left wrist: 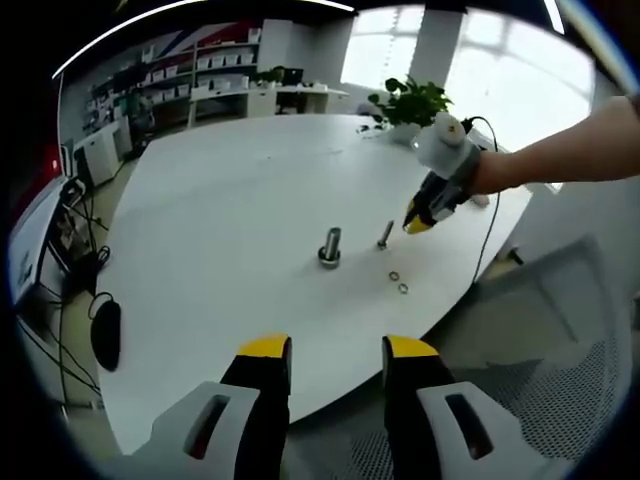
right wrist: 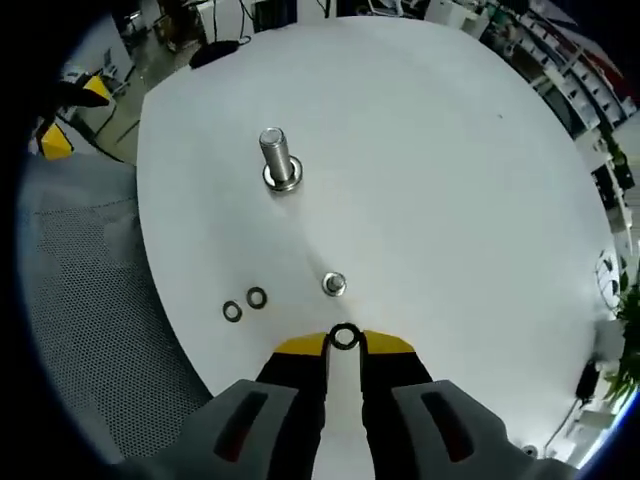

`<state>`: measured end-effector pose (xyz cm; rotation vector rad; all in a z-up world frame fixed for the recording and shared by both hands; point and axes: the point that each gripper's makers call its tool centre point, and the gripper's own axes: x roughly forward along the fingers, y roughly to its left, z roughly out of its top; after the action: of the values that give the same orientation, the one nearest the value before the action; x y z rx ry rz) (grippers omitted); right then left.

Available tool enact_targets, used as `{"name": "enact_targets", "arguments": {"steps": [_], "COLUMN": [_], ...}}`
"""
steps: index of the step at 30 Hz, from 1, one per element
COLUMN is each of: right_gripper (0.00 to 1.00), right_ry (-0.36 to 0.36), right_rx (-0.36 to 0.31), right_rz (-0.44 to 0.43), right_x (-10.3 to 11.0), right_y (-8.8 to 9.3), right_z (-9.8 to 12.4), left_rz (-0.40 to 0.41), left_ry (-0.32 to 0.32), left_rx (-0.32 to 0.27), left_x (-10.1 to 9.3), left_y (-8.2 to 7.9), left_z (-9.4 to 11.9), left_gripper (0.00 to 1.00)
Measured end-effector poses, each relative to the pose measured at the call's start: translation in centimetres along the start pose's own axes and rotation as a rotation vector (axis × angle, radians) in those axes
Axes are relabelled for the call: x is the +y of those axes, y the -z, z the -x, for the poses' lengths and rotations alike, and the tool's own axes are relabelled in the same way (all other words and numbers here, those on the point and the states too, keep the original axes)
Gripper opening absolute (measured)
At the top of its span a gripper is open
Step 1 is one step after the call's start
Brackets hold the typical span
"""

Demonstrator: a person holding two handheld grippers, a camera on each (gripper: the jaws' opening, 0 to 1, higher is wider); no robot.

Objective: Place the washer onto the threaded stud by aligning its center hole with the stud, sliding it down to the base, and recovering from edge contact or off-axis alignment until the washer reaches the visible bottom stop.

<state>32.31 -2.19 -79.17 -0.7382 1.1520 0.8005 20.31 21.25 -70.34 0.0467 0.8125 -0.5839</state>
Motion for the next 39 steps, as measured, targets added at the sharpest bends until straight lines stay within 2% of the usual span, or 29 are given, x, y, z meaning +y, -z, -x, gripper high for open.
{"name": "enact_targets", "arguments": {"steps": [7, 11, 16, 21, 39], "right_gripper": [0.13, 0.13, 0.13, 0.13, 0.13], "right_ry": [0.015, 0.030, 0.024, 0.025, -0.006], "right_rx": [-0.018, -0.029, -0.046, -0.060, -0.045], "right_rz": [0.020, 0.099, 0.087, 0.119, 0.145], "right_x": [-0.5, -0.3, -0.4, 0.0, 0.4], "right_y": [-1.0, -1.6, -2.4, -3.2, -3.8], "right_z": [0.8, 1.0, 0.8, 0.7, -0.3], "left_rz": [0.000, -0.002, -0.010, -0.005, 0.002], "left_ry": [-0.001, -0.010, -0.013, -0.015, -0.017], "left_rx": [-0.005, -0.001, 0.000, -0.001, 0.000], "left_x": [0.0, 0.2, 0.2, 0.2, 0.3], "left_y": [-0.1, 0.0, 0.0, 0.0, 0.0], "left_z": [0.1, 0.1, 0.1, 0.1, 0.1], "left_gripper": [0.34, 0.34, 0.34, 0.34, 0.34]}}
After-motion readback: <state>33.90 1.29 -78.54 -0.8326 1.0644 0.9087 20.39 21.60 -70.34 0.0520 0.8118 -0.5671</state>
